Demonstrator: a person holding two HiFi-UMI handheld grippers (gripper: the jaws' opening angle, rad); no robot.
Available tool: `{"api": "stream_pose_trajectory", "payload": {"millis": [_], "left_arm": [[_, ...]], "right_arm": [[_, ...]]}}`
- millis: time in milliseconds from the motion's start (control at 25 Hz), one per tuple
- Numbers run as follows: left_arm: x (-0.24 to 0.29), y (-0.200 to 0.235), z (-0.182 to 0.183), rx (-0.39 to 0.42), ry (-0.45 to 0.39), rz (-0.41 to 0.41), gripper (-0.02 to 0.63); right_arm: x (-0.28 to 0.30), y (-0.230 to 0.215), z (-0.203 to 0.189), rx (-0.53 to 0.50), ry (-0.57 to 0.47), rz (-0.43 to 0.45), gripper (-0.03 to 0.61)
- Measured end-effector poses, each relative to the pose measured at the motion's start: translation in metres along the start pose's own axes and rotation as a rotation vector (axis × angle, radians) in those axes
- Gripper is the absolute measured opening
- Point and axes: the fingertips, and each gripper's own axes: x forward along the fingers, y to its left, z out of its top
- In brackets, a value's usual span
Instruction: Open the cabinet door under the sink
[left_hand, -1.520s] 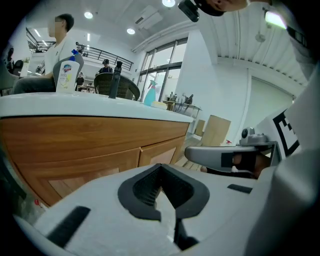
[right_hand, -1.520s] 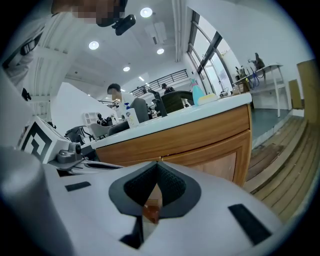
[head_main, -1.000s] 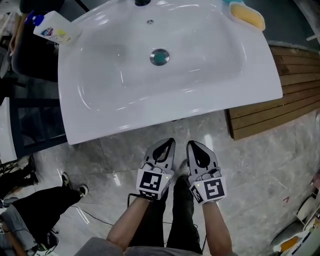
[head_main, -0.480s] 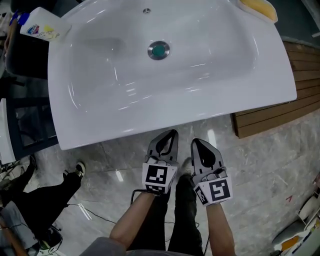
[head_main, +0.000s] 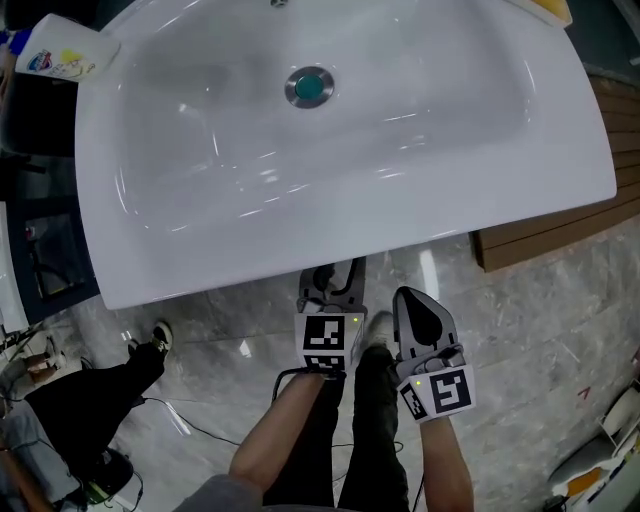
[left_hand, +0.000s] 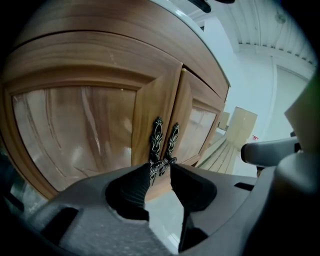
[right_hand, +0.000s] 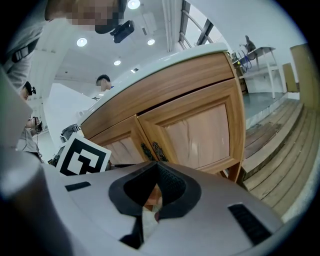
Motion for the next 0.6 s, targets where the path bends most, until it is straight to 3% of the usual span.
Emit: {"api": "stream_pose_trajectory", "payload": {"millis": [600], "left_arm": [[0.022, 0.009, -0.005, -0.011, 0.002, 0.043, 0.117]], "right_arm": [[-0.008, -0.015, -0.008, 0.013, 0.002, -0.025, 0.009]]}}
